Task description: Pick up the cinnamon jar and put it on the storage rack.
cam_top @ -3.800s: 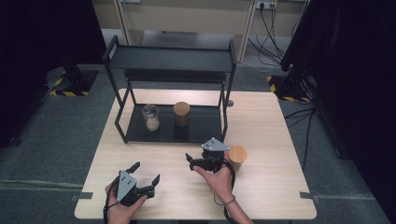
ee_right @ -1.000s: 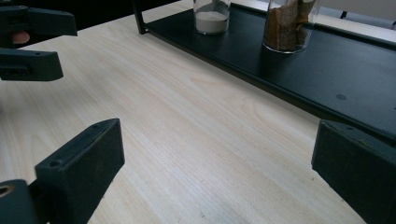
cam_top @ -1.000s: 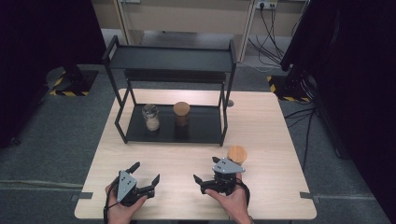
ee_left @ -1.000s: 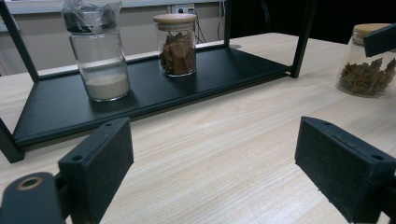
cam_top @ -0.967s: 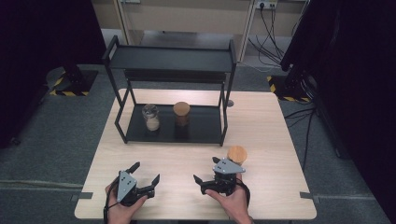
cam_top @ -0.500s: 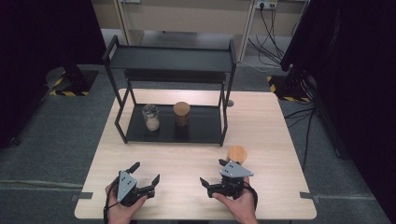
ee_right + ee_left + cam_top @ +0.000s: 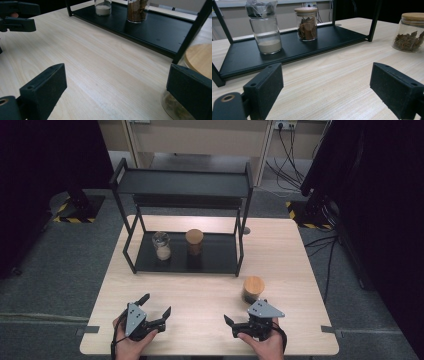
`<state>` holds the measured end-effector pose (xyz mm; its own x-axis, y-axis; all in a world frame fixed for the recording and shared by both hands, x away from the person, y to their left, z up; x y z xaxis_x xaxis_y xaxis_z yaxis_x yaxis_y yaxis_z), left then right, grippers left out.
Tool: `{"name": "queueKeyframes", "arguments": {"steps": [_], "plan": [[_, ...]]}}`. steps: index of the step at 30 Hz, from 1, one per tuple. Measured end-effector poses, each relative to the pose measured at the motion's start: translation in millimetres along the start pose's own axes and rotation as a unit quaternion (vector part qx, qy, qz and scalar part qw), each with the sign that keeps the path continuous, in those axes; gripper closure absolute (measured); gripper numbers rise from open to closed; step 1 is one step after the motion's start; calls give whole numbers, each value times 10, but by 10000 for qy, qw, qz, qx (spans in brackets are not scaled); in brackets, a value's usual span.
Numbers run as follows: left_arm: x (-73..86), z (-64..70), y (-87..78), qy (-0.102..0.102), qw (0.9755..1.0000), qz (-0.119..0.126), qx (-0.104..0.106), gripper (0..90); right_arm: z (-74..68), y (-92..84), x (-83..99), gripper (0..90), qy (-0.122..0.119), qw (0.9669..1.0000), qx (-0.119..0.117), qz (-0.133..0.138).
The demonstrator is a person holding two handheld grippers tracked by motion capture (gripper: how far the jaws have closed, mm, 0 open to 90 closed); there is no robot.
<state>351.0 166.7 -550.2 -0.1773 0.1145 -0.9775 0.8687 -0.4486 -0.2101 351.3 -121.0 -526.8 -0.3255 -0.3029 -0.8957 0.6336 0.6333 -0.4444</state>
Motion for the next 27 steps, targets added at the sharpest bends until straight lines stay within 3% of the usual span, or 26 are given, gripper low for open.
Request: {"name": "queueKeyframes", "arguments": {"steps": [16, 27], "plan": [[0, -2, -2, -14, 10000, 9, 11, 110, 197, -332, 193, 34, 304, 9986, 439, 34], [-1, -5, -2, -39, 10000, 12, 11, 110, 387, -556, 256, 34, 475, 9957, 775, 158]]}}
Point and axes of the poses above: each handheld gripper's, and its own axes: y roughly forward along the jaws, x roughly out of its underside, z roughly to its right, the point moved 8 cm from there along y, roughly forward along the jaws
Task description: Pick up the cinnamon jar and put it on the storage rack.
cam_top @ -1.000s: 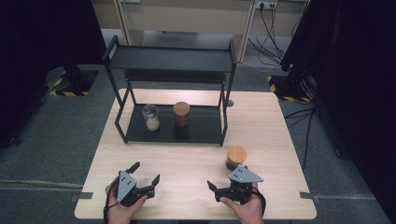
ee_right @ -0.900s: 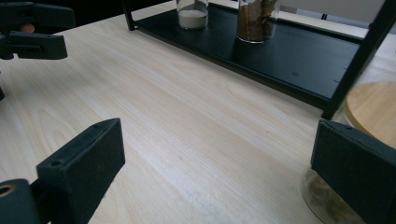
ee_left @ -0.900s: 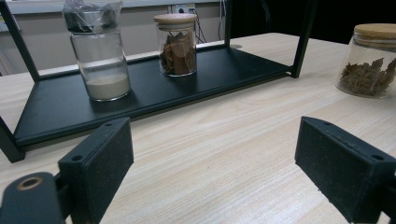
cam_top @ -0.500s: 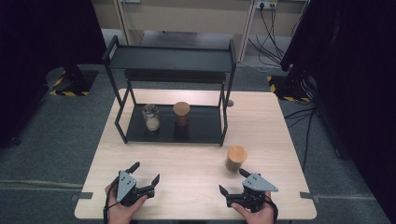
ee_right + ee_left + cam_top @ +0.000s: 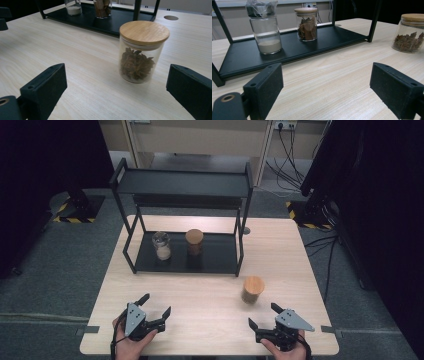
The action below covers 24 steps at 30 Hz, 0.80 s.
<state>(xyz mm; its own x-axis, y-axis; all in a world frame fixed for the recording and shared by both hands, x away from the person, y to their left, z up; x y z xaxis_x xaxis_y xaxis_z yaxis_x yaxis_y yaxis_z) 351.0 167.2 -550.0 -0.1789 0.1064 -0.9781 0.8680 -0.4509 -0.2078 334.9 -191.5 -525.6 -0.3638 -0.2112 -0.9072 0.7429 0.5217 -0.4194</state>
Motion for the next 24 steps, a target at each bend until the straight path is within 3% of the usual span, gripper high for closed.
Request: {"name": "queueKeyframes", "arguments": {"steps": [10, 24], "plan": [[-1, -2, -2, -16, 10000, 15, -1, 110, 149, -122, 78, 32, 138, 9997, 207, 20], [-1, 0, -4, 7, 10000, 16, -8, 110, 213, -192, 131, 30, 229, 9993, 288, 29]]}}
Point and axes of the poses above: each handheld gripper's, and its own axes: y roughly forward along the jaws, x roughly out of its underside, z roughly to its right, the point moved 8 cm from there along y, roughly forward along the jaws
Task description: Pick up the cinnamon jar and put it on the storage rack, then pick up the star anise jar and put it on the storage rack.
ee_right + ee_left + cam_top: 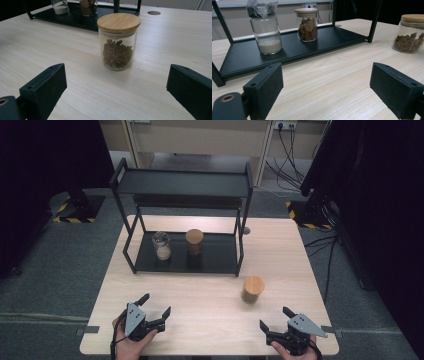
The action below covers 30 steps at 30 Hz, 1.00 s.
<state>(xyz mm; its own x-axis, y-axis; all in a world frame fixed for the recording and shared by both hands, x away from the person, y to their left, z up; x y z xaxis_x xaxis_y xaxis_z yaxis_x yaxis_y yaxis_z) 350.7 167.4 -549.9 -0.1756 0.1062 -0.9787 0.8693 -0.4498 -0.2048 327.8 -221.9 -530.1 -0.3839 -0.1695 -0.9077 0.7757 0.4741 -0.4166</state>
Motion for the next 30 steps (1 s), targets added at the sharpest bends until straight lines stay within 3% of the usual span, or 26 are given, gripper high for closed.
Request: {"name": "queueKeyframes", "arguments": {"steps": [18, 30], "plan": [[0, 4, 1, 22, 10000, -6, 5, 109, 13, 49, -78, 27, -56, 9999, 26, 85], [0, 3, -1, 12, 10000, 4, 28, 109, 28, 410, -240, 28, -221, 9997, 92, 83]]}}
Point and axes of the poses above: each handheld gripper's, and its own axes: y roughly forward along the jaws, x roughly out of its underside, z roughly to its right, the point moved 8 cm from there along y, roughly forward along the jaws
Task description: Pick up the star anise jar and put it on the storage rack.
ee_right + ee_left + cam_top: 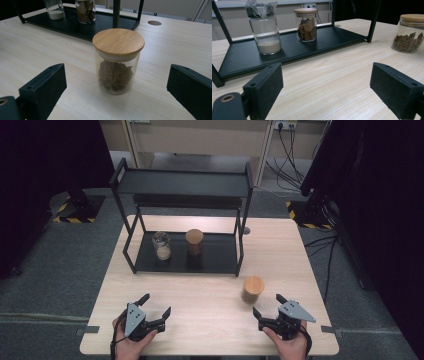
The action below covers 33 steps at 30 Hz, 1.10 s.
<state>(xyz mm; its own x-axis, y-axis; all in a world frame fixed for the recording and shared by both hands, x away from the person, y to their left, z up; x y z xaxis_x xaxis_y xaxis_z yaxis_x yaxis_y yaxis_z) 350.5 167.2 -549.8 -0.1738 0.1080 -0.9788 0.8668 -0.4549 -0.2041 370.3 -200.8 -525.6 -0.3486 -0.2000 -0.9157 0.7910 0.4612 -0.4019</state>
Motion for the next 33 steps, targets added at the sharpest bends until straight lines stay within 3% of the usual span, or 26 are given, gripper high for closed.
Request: {"name": "queueKeyframes", "arguments": {"steps": [11, 15, 26, 33], "plan": [[0, 3, -1, 11, 10000, 4, 12, 109, 63, 435, -85, 47, -52, 9999, 88, -124], [-1, 5, -2, 17, 10000, 11, 15, 109, 66, 532, -84, 93, -71, 9998, 113, -116], [-2, 6, -4, 9, 10000, 22, 19, 109, 35, 674, -56, 253, -133, 9998, 72, -140], [-2, 6, -4, 12, 10000, 21, 20, 109, 25, 679, -60, 258, -98, 9999, 66, -75]]}}
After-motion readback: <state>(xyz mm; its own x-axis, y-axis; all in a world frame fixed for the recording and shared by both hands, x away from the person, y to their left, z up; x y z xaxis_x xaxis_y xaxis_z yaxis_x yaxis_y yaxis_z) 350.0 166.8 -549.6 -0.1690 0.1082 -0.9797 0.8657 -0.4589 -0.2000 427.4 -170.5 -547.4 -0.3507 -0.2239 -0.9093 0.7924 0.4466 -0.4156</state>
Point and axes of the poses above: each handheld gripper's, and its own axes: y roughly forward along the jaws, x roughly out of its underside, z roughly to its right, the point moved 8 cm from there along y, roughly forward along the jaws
